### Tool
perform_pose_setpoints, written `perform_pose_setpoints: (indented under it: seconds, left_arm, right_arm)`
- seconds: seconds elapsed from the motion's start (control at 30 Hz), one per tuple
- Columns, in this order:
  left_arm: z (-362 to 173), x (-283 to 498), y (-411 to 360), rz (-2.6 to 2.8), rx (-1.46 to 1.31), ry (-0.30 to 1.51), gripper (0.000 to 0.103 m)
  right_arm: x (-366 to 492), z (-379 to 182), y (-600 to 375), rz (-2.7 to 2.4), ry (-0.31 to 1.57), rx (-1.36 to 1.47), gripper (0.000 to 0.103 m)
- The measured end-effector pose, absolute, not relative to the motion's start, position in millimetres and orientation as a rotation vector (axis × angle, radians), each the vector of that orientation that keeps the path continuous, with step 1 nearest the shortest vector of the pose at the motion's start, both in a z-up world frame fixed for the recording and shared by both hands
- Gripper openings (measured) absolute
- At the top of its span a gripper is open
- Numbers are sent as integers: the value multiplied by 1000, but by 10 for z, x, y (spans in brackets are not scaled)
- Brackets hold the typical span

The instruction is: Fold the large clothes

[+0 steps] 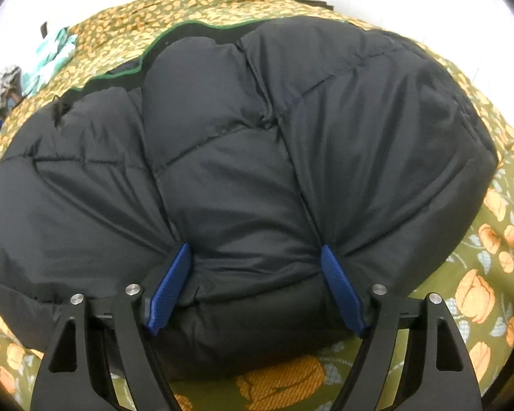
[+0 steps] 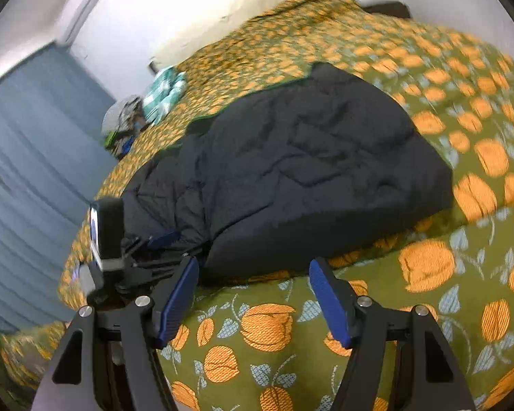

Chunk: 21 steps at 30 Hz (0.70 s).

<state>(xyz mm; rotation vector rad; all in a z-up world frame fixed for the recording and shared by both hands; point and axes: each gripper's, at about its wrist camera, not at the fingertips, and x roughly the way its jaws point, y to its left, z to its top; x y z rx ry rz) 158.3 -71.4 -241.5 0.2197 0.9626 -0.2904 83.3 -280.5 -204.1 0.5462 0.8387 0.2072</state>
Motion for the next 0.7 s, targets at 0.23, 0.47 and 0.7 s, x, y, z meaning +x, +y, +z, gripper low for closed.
perform_pose_setpoints:
  seconds: [0.23,0.47,0.7]
  left_arm:
    - [-1896,1427,-563,-340,181,926,81]
    - [-1800,1740,-572,-434,-14,914,81]
    - [-2119,1762,-798,-511,95,1017,84]
  right_arm:
    - [926,-2256,-3359,144,875,775,79]
    - [1476,-2688,-3722,-3,831,1022,81]
    - [1560,-2238,-3489,33,675,915,28]
